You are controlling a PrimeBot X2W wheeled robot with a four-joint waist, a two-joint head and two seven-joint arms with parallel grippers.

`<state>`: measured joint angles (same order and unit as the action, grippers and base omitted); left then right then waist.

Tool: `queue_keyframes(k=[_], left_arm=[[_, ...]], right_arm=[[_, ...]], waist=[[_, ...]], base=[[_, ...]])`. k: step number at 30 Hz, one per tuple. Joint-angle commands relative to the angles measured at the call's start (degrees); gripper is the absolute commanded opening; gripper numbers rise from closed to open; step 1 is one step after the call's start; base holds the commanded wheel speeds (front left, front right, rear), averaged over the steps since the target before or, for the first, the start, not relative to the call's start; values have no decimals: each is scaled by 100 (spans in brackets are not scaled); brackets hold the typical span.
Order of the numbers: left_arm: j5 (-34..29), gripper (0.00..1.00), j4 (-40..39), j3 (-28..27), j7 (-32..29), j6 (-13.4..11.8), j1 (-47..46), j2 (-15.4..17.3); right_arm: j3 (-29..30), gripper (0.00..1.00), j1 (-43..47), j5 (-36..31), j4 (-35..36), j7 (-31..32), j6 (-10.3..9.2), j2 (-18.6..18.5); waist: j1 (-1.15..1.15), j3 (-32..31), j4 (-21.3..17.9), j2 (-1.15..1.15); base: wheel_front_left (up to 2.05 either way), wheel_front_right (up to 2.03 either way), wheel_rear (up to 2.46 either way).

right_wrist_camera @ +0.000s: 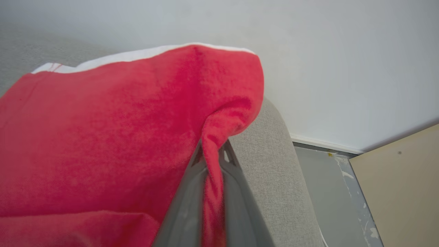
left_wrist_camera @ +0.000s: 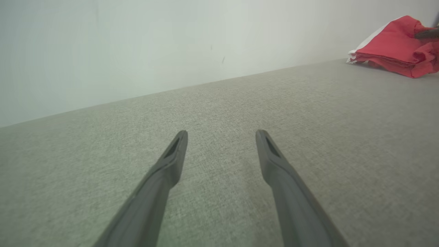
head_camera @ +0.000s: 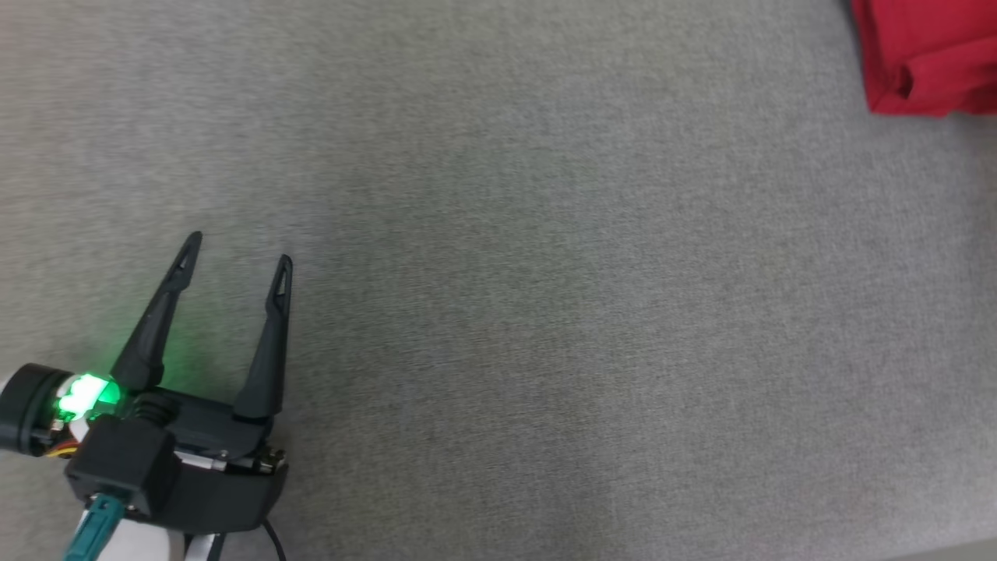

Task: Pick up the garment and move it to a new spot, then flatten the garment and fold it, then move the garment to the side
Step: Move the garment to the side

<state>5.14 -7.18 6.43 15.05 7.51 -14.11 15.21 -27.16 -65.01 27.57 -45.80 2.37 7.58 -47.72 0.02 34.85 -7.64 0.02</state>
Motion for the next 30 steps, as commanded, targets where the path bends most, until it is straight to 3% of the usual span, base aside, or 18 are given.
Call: queue_keyframes(k=[1,9,19,20,21,22,30], left_arm=[[-23,100,-21,-4,18,-13,-30,42],[-7,100,-158,-35,15,-53,61,108],[-2,100,-269,-22,-40,-136,93,155],[4,100,-281,-24,-52,-132,92,164],[11,100,-291,-27,-63,-138,91,171],[17,100,-290,-28,-65,-138,89,172],[166,100,-69,20,-11,-225,232,-23]], right_arm=[[-11,0,-131,-107,-15,2,-14,-6],[-31,0,-580,-357,-93,139,-14,-228],[-17,0,-897,-546,-273,-41,-14,-149],[-23,29,-911,-571,-297,-78,-14,-114],[-27,49,-931,-610,-312,-134,-14,-83],[-22,100,-951,-637,-343,-162,-14,-67],[41,100,-918,-796,-153,-470,-14,116]], waist=[[-2,264,-263,-2],[-2,449,-279,-2],[-2,583,-342,-2],[-2,576,-349,-2],[-2,565,-359,-2],[-2,547,-366,-2],[-2,-20,-306,-2]], base=[[0,0,0],[0,0,0],[0,0,0],[0,0,0],[0,0,0],[0,0,0],[0,0,0]])
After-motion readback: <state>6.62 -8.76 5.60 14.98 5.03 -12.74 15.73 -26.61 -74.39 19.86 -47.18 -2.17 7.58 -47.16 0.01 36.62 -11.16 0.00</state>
